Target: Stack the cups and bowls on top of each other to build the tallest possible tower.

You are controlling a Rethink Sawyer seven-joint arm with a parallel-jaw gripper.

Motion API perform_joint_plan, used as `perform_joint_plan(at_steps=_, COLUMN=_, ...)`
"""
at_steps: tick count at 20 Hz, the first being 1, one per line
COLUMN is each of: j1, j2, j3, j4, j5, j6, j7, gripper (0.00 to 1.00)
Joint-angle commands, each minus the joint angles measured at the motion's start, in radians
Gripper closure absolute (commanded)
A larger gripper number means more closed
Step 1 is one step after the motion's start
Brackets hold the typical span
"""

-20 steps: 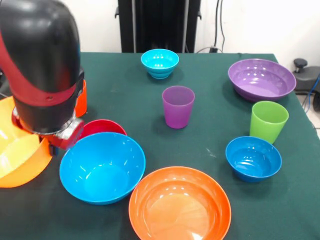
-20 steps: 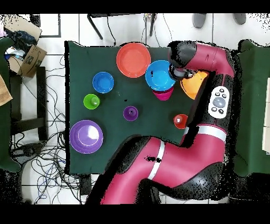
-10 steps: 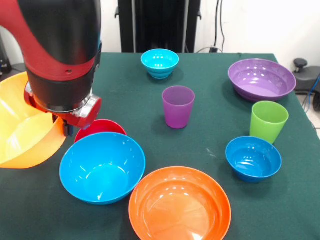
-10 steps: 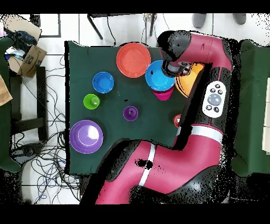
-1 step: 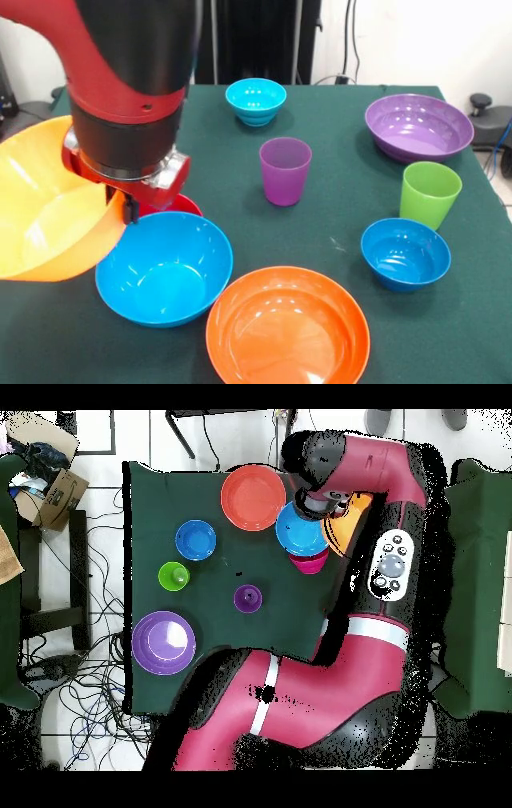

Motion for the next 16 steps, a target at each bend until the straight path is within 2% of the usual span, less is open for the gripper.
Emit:
perform_joint_plan(at_steps=1, j1=0.057, j2=0.066, j3=0.112, j4=-0.115, j5=0.017, j6=0.126, j7=-0.051, gripper=1.0)
perform_joint_plan(at_steps=8, j1=0.106, j2=0.174, j3=0.124, j4=-0.251, j5=0.06, j6=0.144, j7=0.062, gripper=1.0)
perform_joint_plan(at_steps=13, j1=0.16, j2=0.21, j3=0.111, j4=-0.328, j5=0.083, j6=0.178, j7=0.123, gripper=1.0)
perform_joint_plan(at_steps=16, j1=0.185, j2=0.226, j3=0.103, j4=-0.34, j5=0.103, j6=0.168, j7=0.13, gripper=1.0)
